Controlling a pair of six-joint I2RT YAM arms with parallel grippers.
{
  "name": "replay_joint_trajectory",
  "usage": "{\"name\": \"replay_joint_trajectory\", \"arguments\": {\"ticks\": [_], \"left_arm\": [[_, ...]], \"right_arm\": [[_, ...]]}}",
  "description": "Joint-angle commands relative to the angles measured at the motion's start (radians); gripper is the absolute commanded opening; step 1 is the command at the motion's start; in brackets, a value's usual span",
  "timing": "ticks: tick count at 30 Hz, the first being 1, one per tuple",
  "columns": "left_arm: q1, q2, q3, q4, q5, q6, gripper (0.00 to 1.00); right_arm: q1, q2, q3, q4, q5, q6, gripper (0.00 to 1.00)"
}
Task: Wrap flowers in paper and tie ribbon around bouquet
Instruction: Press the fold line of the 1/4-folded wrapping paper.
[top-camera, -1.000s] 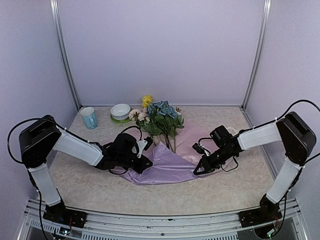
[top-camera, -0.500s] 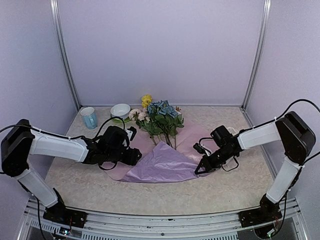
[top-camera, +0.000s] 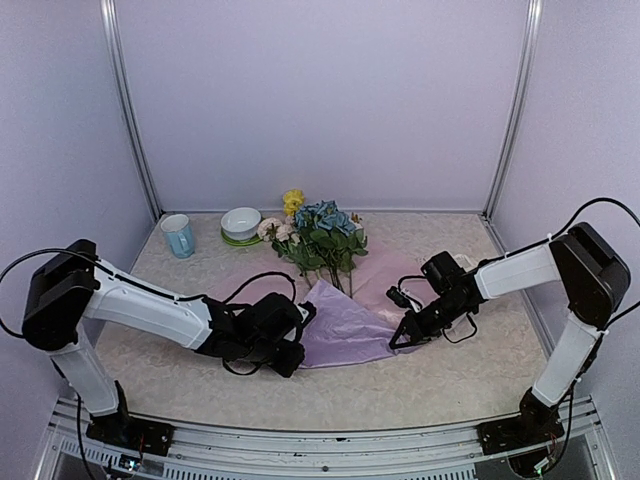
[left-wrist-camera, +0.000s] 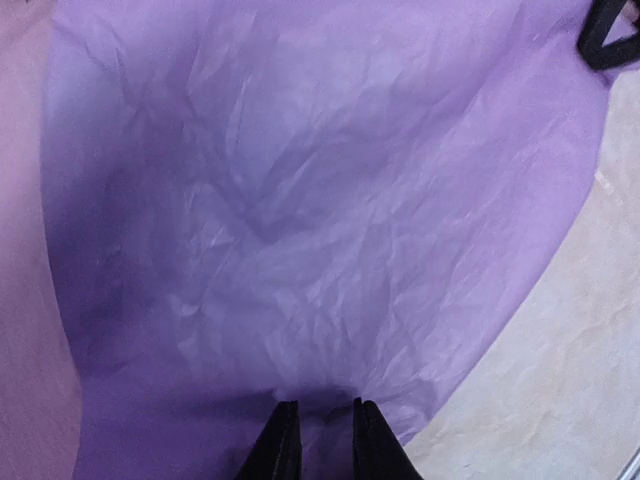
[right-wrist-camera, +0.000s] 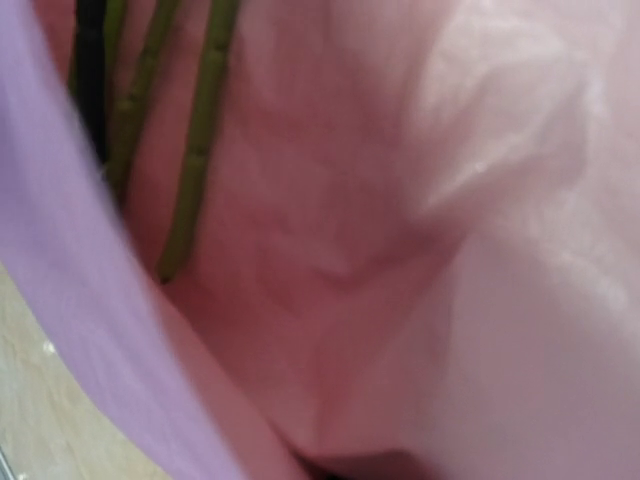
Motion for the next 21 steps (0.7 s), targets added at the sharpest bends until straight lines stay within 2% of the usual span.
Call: {"name": "replay_joint_trajectory", "arguments": {"ticks": [1,4,9,13,15,21], "left_arm": [[0.052,0.001,-0.056,-0.03,0.073,-0.083,0.17],[0.061,-0.049,-0.12,-0.092,0.064,-0.189,0.16],[0.097,-0.148,-0.32,-0.091,0.122,-0.408,0.16],[0.097,-0.226,-0.368,-0.202,0.066,-0.541,0.16],[0.111,-0.273,-0.382,-0.265,0.027,-0.587,0.21],[0.139,-0.471,-0.42,-0.444,-0.064,-0.716,0.24]], "right_arm": [[-0.01,0.014,-0.013,0.005,0.024,-0.02,0.0],[-0.01,0.006,-0.02,0.006,0.024,-0.017,0.0],[-0.01,-0.002,-0.018,-0.007,0.03,-0.025,0.0],[-0.01,-0.005,-0.02,-0.022,0.026,-0.039,0.0],[-0.01,-0.006,-0.017,-0.023,0.02,-0.047,0.0],[-0.01,-0.004,-0.015,-0.025,0.017,-0.061,0.0]]}}
